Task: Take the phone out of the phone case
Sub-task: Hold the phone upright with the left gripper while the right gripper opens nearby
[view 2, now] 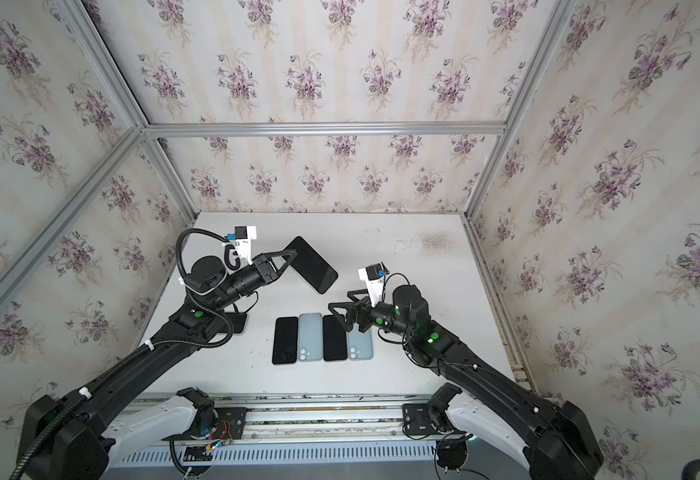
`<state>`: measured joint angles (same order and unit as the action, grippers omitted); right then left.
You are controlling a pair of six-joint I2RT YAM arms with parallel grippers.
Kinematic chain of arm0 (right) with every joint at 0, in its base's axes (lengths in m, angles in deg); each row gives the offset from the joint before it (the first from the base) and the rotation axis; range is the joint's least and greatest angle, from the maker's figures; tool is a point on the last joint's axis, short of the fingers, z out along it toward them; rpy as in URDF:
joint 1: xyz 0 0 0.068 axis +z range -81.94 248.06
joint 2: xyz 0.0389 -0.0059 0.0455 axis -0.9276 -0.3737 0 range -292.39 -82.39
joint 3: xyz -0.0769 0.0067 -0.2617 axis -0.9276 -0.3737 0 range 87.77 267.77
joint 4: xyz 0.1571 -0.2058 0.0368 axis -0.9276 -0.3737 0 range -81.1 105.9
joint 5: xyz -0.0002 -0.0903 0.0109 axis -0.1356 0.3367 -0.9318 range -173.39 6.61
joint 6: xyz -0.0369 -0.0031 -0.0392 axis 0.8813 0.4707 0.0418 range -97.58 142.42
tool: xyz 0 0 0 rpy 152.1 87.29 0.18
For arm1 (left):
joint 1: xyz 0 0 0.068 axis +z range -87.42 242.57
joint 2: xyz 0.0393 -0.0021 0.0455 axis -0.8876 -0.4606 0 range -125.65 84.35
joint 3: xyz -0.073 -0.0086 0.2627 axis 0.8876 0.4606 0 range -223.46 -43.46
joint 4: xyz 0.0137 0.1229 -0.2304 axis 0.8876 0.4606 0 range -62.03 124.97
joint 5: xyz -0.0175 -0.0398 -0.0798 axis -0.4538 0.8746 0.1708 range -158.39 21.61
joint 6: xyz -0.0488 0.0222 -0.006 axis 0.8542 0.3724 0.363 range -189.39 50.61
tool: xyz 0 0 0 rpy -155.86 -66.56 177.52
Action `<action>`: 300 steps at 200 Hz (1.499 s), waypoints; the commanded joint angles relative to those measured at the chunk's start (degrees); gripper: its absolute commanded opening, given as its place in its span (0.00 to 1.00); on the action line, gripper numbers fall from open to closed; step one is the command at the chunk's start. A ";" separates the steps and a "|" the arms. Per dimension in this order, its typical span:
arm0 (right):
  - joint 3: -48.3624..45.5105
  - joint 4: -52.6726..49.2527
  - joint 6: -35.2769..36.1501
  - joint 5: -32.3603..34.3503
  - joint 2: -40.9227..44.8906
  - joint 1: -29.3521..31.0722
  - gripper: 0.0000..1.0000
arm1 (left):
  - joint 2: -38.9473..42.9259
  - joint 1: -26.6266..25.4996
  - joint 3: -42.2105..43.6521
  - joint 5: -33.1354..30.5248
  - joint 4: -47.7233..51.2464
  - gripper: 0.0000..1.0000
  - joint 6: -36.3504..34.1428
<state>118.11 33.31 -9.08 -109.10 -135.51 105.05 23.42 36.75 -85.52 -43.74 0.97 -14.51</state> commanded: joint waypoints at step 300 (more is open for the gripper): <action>-4.86 43.15 -11.87 -11.52 -13.50 4.84 0.01 | 2.35 -0.14 3.69 3.81 -17.07 0.00 10.67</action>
<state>113.39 74.34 -25.67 -118.07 -148.97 109.88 25.76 36.66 -80.58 -42.04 -12.65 -5.27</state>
